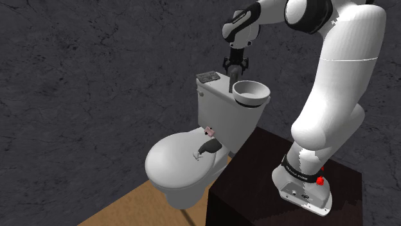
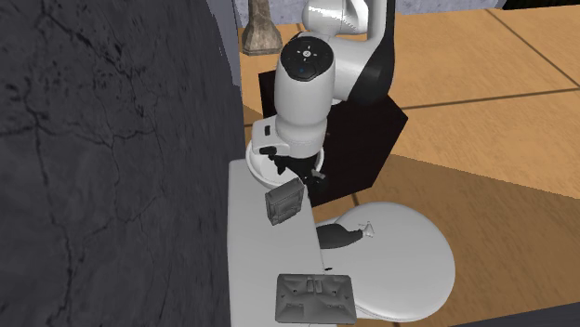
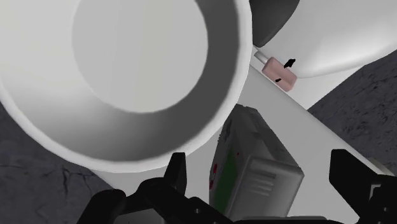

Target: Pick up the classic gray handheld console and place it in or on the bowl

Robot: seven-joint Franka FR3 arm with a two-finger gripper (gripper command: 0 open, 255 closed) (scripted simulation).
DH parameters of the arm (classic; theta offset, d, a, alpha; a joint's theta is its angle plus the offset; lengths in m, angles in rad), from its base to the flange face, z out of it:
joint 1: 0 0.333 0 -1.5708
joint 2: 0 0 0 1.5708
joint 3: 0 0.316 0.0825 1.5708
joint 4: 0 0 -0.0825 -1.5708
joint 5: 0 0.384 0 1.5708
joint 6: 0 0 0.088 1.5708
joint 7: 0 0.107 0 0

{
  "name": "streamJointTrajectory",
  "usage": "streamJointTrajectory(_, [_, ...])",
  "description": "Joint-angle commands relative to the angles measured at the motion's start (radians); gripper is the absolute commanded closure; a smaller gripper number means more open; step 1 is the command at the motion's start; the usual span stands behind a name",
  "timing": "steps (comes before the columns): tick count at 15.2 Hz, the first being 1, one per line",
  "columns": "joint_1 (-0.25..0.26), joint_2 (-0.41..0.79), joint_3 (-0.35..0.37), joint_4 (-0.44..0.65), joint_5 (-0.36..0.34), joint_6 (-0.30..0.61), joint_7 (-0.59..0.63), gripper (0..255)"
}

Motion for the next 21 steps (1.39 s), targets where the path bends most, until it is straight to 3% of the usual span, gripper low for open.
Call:
streamJointTrajectory(1, [-0.001, 0.009, 0.000, -0.015, 0.003, 0.024, -0.002, 0])
streamJointTrajectory(10, [-0.002, 0.018, 0.001, -0.025, 0.005, 0.043, -0.003, 0])
streamJointTrajectory(11, [-0.002, 0.018, 0.001, -0.025, 0.005, 0.043, -0.003, 255])
streamJointTrajectory(21, [-0.002, 0.012, 0.000, -0.019, 0.004, 0.031, -0.002, 255])
